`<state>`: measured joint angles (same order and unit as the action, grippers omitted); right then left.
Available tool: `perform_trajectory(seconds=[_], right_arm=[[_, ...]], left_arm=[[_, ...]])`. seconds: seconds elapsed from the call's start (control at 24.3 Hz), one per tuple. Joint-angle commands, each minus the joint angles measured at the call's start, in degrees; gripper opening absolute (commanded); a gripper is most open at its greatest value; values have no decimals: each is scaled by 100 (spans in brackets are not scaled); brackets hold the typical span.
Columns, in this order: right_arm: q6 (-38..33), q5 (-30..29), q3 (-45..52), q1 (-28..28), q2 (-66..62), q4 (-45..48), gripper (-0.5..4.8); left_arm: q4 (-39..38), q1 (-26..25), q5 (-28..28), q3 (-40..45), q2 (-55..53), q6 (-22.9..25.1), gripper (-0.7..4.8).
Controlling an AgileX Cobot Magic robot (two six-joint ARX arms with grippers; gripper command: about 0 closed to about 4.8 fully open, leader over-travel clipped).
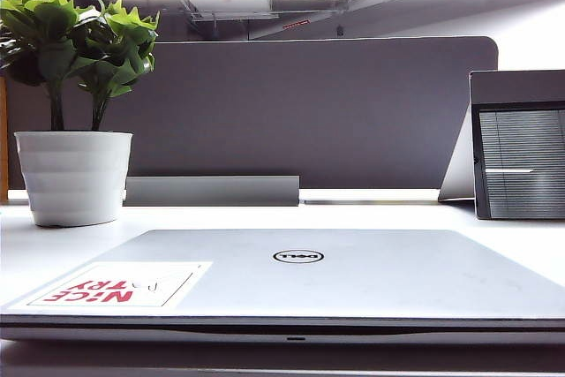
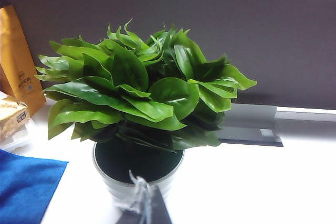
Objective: Close the laptop lid.
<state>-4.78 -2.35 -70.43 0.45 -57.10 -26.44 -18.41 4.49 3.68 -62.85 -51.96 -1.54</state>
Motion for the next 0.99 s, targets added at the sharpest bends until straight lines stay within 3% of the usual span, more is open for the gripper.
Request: perform_trajectory(seconds=[0.04, 0.37, 0.58, 0.99], right_arm=[[-13, 9, -31, 7, 15, 96, -1], [-13, 11, -31, 7, 13, 96, -1], [-13, 9, -31, 7, 13, 96, -1], [-11, 9, -31, 7, 13, 96, -1]], left_arm=[[332, 2, 15, 326, 291, 125, -5], [1604, -90, -140, 2308, 1526, 192, -5], [2264, -223, -140, 3646, 2334, -72, -5], [2675, -282, -404, 5340, 3908, -468, -5]])
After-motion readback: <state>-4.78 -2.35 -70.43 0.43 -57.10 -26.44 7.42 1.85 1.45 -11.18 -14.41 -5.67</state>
